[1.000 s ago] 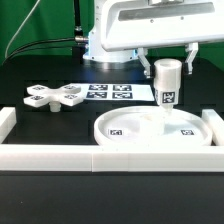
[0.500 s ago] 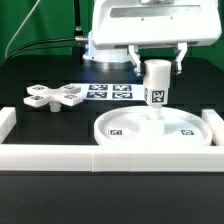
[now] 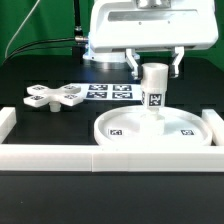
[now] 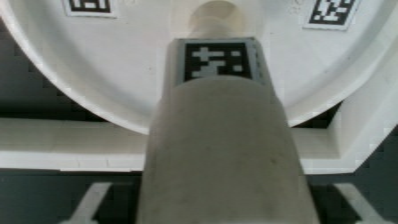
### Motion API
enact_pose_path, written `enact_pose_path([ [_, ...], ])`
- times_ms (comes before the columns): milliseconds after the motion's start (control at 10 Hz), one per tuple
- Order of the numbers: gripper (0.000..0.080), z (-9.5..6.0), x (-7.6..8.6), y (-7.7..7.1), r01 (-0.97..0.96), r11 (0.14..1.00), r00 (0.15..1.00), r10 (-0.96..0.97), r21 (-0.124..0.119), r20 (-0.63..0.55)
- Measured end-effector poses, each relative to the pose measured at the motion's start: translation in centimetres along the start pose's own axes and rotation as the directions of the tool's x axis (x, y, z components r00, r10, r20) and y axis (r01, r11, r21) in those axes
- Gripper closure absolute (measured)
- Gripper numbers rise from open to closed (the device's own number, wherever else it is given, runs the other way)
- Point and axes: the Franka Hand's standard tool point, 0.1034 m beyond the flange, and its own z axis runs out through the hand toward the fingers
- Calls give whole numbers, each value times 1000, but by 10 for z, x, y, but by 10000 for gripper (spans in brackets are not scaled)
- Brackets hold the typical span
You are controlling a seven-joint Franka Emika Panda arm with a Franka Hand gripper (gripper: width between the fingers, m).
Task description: Assemble round table
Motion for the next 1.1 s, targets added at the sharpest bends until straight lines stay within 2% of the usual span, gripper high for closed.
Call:
enact_pose_path([
  [500, 392, -1, -1, 1, -2, 1000, 1000, 2, -4, -12],
  [1100, 392, -3, -13, -6, 8, 1000, 1000, -8, 2, 3],
])
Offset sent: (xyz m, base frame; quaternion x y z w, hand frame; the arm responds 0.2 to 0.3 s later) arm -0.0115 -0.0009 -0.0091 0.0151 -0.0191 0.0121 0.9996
